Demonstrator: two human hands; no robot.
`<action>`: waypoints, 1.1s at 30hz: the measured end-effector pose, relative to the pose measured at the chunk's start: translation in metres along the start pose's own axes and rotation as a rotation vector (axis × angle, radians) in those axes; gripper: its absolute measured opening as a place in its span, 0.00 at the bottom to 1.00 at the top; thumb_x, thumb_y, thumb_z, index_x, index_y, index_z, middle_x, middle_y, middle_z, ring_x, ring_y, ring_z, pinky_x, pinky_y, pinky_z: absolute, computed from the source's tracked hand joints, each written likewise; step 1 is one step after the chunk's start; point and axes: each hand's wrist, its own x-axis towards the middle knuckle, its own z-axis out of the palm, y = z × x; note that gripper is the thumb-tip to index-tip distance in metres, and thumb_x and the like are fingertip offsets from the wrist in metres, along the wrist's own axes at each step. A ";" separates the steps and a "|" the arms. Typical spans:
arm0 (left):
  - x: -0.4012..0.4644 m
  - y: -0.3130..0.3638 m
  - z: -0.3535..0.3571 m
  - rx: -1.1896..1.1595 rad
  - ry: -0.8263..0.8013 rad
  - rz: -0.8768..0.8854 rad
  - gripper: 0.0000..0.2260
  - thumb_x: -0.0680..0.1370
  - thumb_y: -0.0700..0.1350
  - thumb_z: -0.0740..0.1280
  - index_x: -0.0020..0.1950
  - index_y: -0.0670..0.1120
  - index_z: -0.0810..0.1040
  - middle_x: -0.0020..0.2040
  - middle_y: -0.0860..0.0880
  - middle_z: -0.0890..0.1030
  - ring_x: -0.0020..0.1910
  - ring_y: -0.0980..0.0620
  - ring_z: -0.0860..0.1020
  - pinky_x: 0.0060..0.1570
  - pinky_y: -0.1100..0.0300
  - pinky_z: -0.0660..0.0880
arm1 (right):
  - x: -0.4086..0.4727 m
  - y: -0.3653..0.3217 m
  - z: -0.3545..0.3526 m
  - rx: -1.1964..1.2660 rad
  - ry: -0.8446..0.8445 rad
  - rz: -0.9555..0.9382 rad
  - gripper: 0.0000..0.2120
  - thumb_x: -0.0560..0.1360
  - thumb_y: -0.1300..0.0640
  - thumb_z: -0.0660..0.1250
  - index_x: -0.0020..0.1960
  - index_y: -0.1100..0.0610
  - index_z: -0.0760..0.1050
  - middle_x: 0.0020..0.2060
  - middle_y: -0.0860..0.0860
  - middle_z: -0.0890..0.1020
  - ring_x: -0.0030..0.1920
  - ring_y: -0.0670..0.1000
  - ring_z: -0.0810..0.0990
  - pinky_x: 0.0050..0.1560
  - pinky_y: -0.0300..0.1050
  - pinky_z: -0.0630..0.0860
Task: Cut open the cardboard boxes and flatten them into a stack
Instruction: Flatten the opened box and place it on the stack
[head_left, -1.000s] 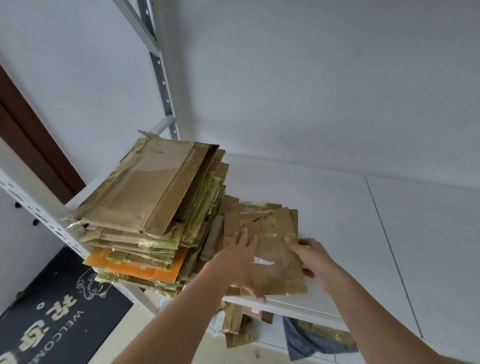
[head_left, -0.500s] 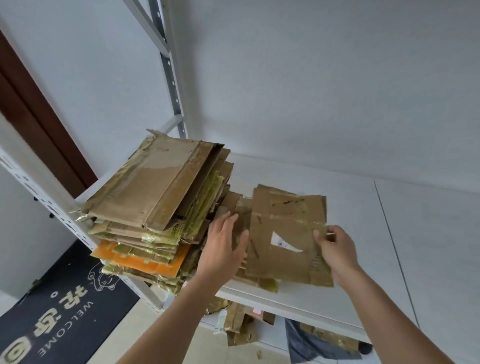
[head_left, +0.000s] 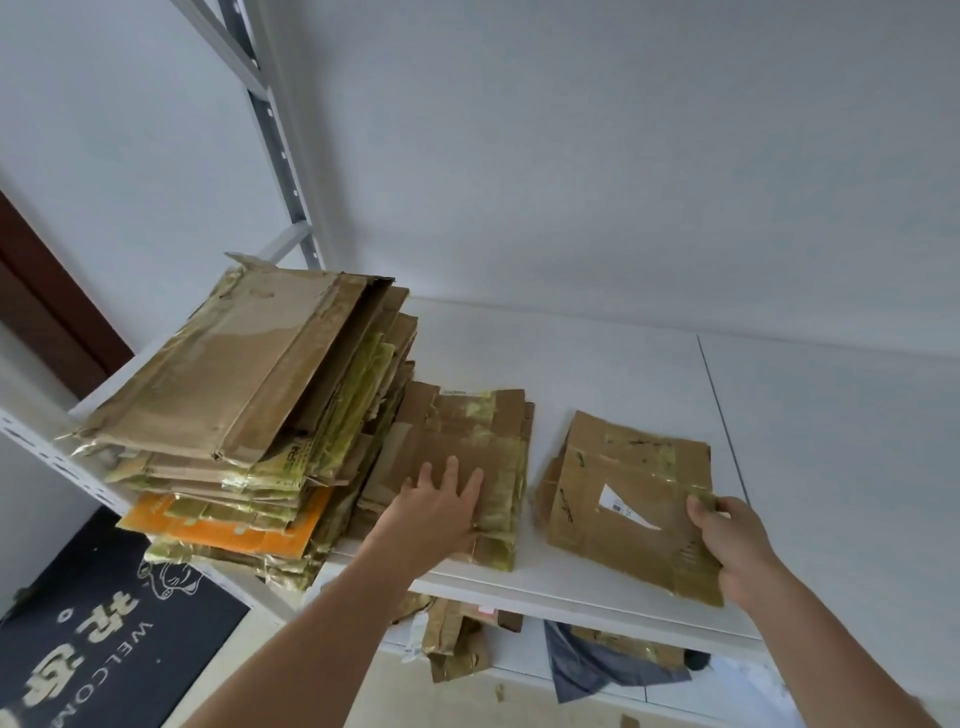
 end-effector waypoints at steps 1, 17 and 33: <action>0.000 0.000 -0.003 0.018 0.020 -0.013 0.32 0.85 0.53 0.56 0.81 0.43 0.41 0.79 0.35 0.50 0.76 0.31 0.58 0.70 0.39 0.67 | -0.001 0.000 -0.002 0.020 0.008 -0.003 0.11 0.81 0.56 0.65 0.61 0.60 0.72 0.53 0.60 0.78 0.50 0.61 0.79 0.55 0.58 0.78; -0.038 -0.011 -0.079 -0.814 0.662 -0.274 0.23 0.84 0.44 0.53 0.79 0.44 0.57 0.45 0.46 0.79 0.30 0.58 0.72 0.25 0.66 0.62 | -0.058 -0.035 0.085 0.154 -0.254 0.027 0.09 0.81 0.53 0.64 0.48 0.59 0.73 0.47 0.60 0.80 0.47 0.63 0.81 0.45 0.67 0.81; -0.018 0.019 0.007 -0.113 0.127 -0.024 0.34 0.82 0.41 0.62 0.81 0.44 0.44 0.81 0.40 0.48 0.79 0.38 0.50 0.77 0.42 0.52 | -0.051 -0.024 0.125 0.083 -0.464 -0.038 0.32 0.81 0.35 0.46 0.76 0.54 0.63 0.69 0.54 0.72 0.67 0.54 0.73 0.69 0.51 0.71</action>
